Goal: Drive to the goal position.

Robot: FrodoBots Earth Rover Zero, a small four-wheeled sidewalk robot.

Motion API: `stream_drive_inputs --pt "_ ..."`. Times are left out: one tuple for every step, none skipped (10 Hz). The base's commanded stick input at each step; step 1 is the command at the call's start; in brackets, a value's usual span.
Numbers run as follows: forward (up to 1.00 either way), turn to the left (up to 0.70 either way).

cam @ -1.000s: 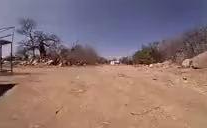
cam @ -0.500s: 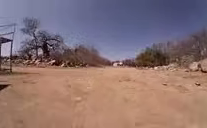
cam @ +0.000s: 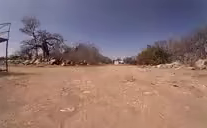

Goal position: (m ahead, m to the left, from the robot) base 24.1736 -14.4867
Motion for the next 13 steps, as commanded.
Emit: stream_drive_inputs --pt "1.0 0.0" --pt "1.0 0.0" --pt "1.0 0.0" --pt "1.0 0.0" --pt "1.0 0.0" --pt "1.0 0.0" --pt "1.0 0.0" --pt "1.0 0.0" --pt "1.0 0.0" --pt "1.0 0.0" --pt "1.0 0.0" --pt "1.0 0.0" --pt "1.0 0.0"
